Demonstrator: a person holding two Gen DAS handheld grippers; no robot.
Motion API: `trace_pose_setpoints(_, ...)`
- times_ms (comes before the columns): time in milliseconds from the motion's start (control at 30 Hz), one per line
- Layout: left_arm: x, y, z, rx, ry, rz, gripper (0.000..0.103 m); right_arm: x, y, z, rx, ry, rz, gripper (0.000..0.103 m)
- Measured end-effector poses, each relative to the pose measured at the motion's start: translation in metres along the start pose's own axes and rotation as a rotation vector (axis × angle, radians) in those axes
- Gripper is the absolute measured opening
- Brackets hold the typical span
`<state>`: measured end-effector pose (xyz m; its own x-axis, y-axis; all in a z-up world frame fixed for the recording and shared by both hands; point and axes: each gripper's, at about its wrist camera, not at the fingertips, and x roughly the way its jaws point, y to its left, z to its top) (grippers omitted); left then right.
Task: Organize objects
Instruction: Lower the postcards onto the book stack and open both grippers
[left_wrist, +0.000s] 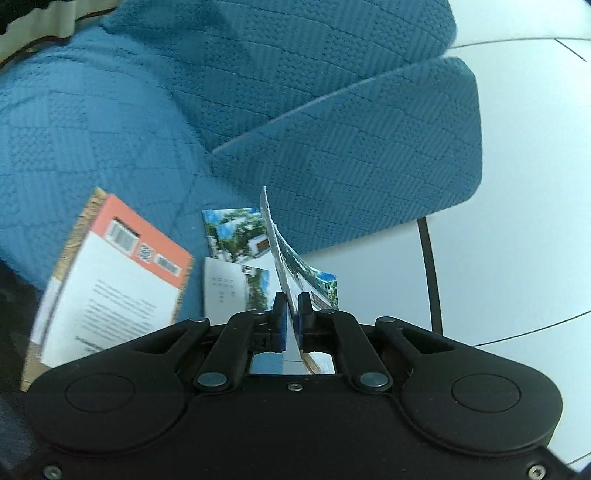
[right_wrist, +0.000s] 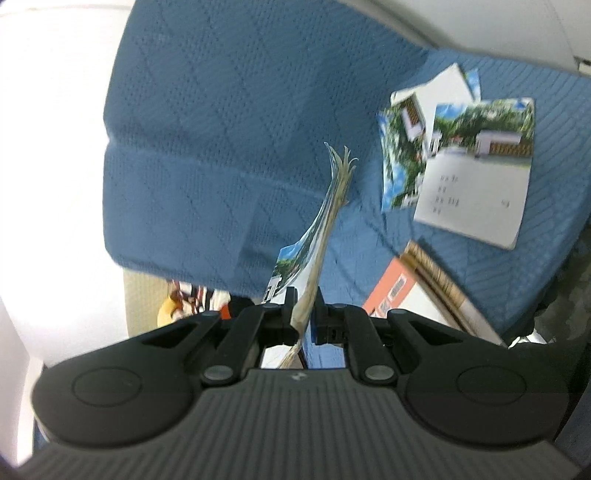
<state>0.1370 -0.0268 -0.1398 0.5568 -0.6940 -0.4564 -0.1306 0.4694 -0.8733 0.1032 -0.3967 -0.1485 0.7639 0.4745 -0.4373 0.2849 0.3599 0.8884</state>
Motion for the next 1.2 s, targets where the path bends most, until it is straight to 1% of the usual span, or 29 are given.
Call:
trace_pose_setpoints(133, -0.011, 0.021, 0.006, -0.017, 0.002, 0.002, 0.005, 0.013, -0.001, -0.014, -0.012, 0.033, -0.019, 0.009)
trace_pose_setpoints(300, -0.015, 0.042, 0.007, -0.01, -0.005, 0.025, 0.005, 0.03, -0.005, -0.031, -0.046, 0.058, -0.045, 0.009)
trace_pose_setpoints(433, -0.011, 0.062, 0.006, -0.005, -0.002, 0.051, 0.005, 0.046, -0.013, -0.041, -0.074, 0.075, -0.072, 0.009)
trace_pose_setpoints(600, -0.002, 0.09, 0.004, -0.029, 0.008, 0.085, 0.005, 0.063, -0.026, -0.051, -0.079, 0.1, -0.115, 0.009)
trace_pose_setpoints(767, 0.011, 0.109, 0.001, -0.021, 0.023, 0.143, 0.005, 0.077, -0.035, -0.059, -0.126, 0.104, -0.159, 0.009)
trace_pose_setpoints(833, 0.017, 0.112, -0.002, 0.009, 0.025, 0.19, 0.004, 0.083, -0.039, -0.062, -0.145, 0.107, -0.179, 0.009)
trace_pose_setpoints(967, 0.026, 0.117, -0.007, 0.04, 0.035, 0.237, 0.004, 0.095, -0.05, -0.069, -0.2, 0.114, -0.253, 0.009)
trace_pose_setpoints(1067, 0.031, 0.121, -0.011, 0.068, 0.042, 0.281, 0.003, 0.098, -0.059, -0.072, -0.22, 0.114, -0.289, 0.009)
trace_pose_setpoints(1200, 0.036, 0.134, -0.012, 0.055, 0.065, 0.325, 0.003, 0.101, -0.068, -0.075, -0.267, 0.115, -0.329, 0.009)
